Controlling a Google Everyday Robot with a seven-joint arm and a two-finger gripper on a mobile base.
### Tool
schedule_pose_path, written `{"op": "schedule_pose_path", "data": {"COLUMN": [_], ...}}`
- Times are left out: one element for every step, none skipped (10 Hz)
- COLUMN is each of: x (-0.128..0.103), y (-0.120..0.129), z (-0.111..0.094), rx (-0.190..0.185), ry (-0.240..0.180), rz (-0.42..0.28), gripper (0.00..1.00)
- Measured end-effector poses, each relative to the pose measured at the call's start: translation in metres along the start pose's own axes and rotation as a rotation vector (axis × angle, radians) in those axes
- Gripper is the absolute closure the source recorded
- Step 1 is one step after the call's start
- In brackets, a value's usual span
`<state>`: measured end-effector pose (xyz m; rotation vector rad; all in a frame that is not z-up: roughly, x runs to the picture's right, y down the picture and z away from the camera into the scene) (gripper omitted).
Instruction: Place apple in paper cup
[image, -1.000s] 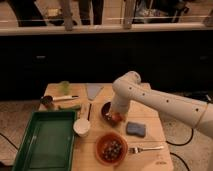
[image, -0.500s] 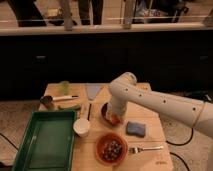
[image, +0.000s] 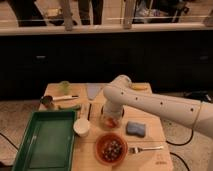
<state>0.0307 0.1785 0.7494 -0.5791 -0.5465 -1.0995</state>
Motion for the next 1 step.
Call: {"op": "schedule_pose_path", "data": {"x": [-0.0020], "y": [-0.0037], "z": [-0.0022], "rx": [0.000], "ry": [0.003], "rz": [-0.010], "gripper": [0.99]}}
